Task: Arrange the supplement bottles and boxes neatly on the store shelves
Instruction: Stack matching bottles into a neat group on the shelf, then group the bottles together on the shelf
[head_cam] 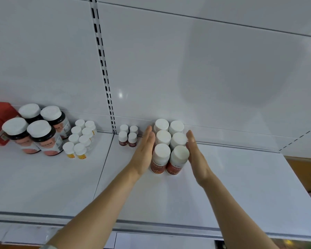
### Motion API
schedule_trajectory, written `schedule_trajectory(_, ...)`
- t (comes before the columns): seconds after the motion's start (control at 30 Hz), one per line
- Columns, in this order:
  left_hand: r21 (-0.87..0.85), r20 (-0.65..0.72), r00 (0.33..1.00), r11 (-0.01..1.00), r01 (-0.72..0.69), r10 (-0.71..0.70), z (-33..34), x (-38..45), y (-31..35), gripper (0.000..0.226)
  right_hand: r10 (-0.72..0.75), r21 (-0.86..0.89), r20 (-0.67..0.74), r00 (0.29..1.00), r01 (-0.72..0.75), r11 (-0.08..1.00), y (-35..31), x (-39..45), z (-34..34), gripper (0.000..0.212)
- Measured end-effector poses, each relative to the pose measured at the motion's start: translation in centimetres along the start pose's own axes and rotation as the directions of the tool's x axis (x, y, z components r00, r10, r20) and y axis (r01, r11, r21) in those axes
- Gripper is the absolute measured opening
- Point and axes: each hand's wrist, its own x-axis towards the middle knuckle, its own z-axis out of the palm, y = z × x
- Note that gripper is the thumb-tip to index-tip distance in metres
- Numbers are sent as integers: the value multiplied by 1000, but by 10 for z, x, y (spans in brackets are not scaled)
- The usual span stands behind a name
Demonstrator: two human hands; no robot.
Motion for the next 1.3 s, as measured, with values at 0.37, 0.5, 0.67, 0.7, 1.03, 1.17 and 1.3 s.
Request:
schedule_trajectory(0.37, -33, -2, 998, 997, -65, 65, 15, 4, -5, 46, -76, 214, -43, 996, 83, 973, -8, 0, 26, 58)
schedule_trajectory(0.5, -10, -35, 998, 998, -60, 60, 17, 4, -3, 46, -59, 211, -34, 998, 65, 975, -10, 2, 26, 55)
schedule_trajectory(0.67, 2, -30, 998, 999, -53, 53, 16, 5, -2, 43, -39, 186, -36, 999, 45, 982, -12, 1, 27, 55)
schedule_trajectory(0.7, 6, -26, 998, 999, -50, 50, 16, 4, -1, 41, -34, 181, -38, 999, 40, 983, -11, 2, 27, 56)
schedule_trajectory(1.03, 23, -9, 999, 998, -51, 52, 11, 0, 6, 49, 48, 157, -47, 998, -40, 987, -5, 4, 16, 81)
schedule_trajectory(1.17, 45, -17, 999, 998, -37, 37, 7, -1, 10, 57, 61, 79, -60, 996, -56, 995, -11, 0, 10, 87)
schedule_trajectory(1.3, 115, -55, 997, 992, -44, 51, -1, -5, 15, 64, -35, -48, -156, 987, 27, 998, -34, -13, 9, 81)
